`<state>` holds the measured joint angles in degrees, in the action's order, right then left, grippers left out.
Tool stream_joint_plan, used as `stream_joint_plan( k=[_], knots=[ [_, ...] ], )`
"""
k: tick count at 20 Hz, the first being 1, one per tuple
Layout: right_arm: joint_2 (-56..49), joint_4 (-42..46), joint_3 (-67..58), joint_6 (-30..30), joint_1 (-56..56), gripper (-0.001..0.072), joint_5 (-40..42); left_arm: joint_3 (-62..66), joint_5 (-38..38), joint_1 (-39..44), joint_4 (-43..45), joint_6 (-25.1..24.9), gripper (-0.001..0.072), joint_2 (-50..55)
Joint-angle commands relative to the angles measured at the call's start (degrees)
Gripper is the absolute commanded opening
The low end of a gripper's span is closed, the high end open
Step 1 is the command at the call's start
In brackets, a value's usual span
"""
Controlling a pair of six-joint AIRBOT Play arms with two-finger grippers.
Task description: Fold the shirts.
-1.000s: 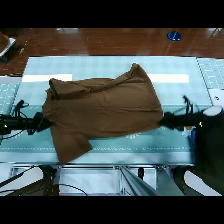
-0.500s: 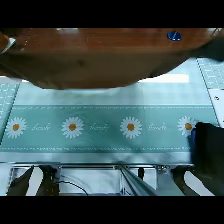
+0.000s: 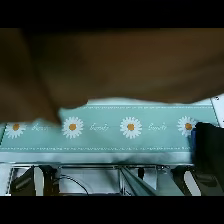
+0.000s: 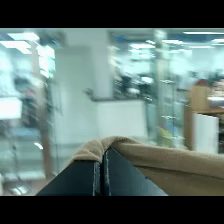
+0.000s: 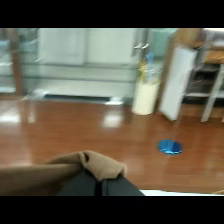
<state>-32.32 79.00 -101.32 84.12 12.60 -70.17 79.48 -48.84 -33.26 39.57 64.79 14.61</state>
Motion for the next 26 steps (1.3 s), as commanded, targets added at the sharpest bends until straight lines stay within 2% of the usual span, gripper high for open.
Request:
stream_joint_plan(
  k=[1,4,6,10,11,13,15,17,20,24,26],
  knots=[
    [4.7,5.6,-0.6,2.1,0.0,0.0029,-3.8,1.8,-0.2,5.5,15.3,5.2,0.0016,-4.0],
    [4.6,6.1,1.5,2.5,-0.1,0.0029,-7.6,0.4,-4.9,8.7,24.8,12.2,0.0016,-3.6],
    [4.5,4.7,6.4,3.0,-0.1,0.0029,-8.5,-4.0,-7.4,8.7,24.9,13.1,0.0016,-3.0],
    [1.6,-5.7,21.3,0.9,-0.1,0.0029,-7.7,-18.4,-7.6,8.8,14.3,12.7,0.0016,2.0],
    [-0.5,-8.3,25.0,-0.5,-0.1,0.0029,-6.7,-21.6,-7.5,8.8,10.1,10.1,0.0016,4.6],
    [-6.3,-12.3,31.3,-3.3,-0.1,0.0029,-2.8,-26.7,-6.3,8.9,2.3,4.6,0.0016,11.8],
    [-14.0,-15.4,34.5,-6.0,-0.1,0.0029,1.1,-27.8,-3.8,11.2,0.9,1.7,0.0016,21.5],
    [-24.2,-18.8,34.8,-8.9,-0.1,0.0029,5.6,-27.3,1.6,15.2,1.0,0.1,0.0016,32.1],
    [-39.3,-22.5,32.7,-10.6,-0.1,0.0029,11.6,-23.0,8.7,21.1,1.1,0.2,0.0016,49.0],
    [-57.4,-23.7,21.1,-10.8,-0.1,0.0029,12.6,-10.6,10.7,24.9,0.9,0.7,0.0016,68.7],
    [-63.8,-23.6,14.4,-9.8,-0.1,0.0029,12.4,-4.6,10.7,25.4,0.9,5.0,0.0016,75.8]
  ],
)
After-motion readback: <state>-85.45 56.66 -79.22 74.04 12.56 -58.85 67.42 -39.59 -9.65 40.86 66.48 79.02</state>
